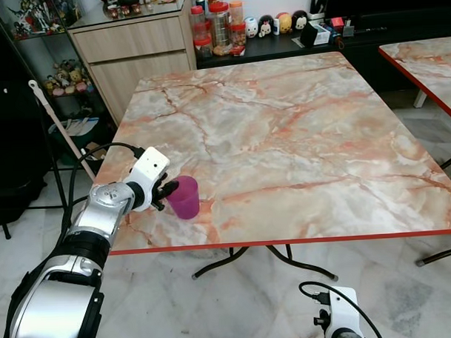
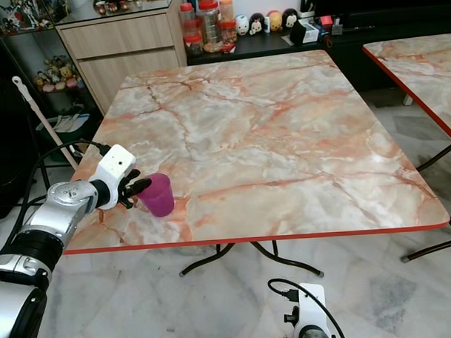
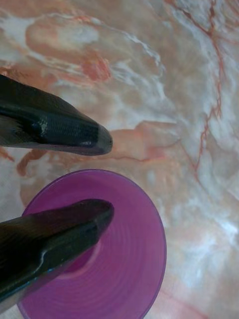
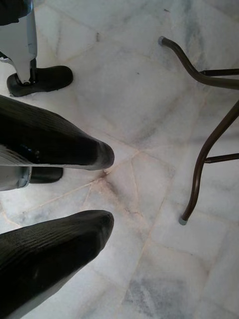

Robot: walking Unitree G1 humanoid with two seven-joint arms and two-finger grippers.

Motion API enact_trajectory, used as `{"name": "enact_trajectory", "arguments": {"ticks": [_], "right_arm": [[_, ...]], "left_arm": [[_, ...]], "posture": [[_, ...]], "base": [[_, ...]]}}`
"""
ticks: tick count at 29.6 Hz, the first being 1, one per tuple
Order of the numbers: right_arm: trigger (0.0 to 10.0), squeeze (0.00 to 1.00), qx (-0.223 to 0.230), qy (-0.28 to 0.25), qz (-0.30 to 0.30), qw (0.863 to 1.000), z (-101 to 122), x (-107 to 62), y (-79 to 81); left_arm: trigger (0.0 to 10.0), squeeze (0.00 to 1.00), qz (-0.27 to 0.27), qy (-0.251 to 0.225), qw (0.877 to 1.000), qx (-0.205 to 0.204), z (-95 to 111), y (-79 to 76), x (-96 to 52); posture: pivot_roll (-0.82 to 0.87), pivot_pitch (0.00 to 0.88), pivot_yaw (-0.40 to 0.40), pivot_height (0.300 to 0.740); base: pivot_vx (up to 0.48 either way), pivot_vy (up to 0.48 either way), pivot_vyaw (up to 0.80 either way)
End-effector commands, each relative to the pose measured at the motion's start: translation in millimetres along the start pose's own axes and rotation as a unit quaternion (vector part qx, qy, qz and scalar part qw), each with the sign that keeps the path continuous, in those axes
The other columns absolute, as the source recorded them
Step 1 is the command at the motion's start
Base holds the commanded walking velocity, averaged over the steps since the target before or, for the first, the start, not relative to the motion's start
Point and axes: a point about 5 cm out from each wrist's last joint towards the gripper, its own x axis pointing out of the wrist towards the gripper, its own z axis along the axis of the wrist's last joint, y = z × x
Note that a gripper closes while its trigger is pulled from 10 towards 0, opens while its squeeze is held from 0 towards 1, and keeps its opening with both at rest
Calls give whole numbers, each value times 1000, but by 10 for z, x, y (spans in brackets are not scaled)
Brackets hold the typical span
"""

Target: Setting the table

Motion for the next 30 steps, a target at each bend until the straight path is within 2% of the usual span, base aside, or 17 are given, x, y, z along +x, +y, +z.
{"name": "enact_trajectory", "arguments": {"ticks": [1, 18, 19, 20, 21, 22, 25, 26, 27, 28, 29, 30], "right_arm": [[10000, 0, 5, 2, 3, 1000, -8, -2, 26], [10000, 0, 9, 2, 1, 1000, -17, -5, 31], [10000, 0, 9, 2, 1, 1000, -18, -5, 31], [10000, 0, 10, 3, 1, 1000, -19, -5, 29], [10000, 0, 10, 3, 1, 1000, -19, -5, 29], [10000, 0, 10, 3, 0, 1000, -20, -5, 29], [10000, 0, 10, 3, 0, 1000, -20, -5, 30], [10000, 0, 10, 3, 0, 1000, -20, -5, 31], [10000, 0, 10, 3, 0, 1000, -20, -5, 31], [10000, 0, 10, 3, 1, 1000, -19, -5, 32], [10000, 0, 10, 2, 1, 1000, -19, -5, 33], [10000, 0, 10, 2, 1, 1000, -18, -5, 34]], "left_arm": [[10000, 0, -2, 0, 1000, 12, 46, 33, 0], [10000, 0, -32, 26, 999, 27, 15, -50, 56], [8196, 0, -33, 26, 999, 27, 15, -50, 56], [3373, 0, -29, 23, 999, 24, 18, -46, 57], [3373, 0, -29, 23, 999, 24, 18, -46, 57], [0, 0, -26, 22, 999, 21, 21, -37, 57], [78, 0, -25, 23, 999, 22, 23, -33, 57], [3020, 0, -23, 23, 999, 25, 27, -24, 52], [3020, 0, -23, 23, 999, 25, 27, -24, 52], [9569, 0, -20, 22, 999, 28, 36, -9, 46], [9569, 0, -20, 22, 999, 28, 40, -4, 44], [10000, 0, -19, 21, 999, 29, 44, 0, 42]], "posture": [[-3, 0, 102, 740], [-7, 0, 108, 740], [-7, 0, 108, 740], [-7, 0, 108, 740], [-7, 0, 108, 740], [-7, 0, 109, 740], [-7, 0, 109, 740], [-7, 0, 109, 740], [-7, 0, 109, 740], [-7, 0, 109, 740], [-7, 0, 109, 740], [-7, 0, 109, 740]], "base": [[0, 0, 0], [0, 0, 0], [0, 0, 0], [0, 0, 0], [0, 0, 0], [0, 0, 0], [0, 0, 0], [0, 0, 0], [0, 0, 0], [0, 0, 0], [0, 0, 0], [0, 0, 0]]}}
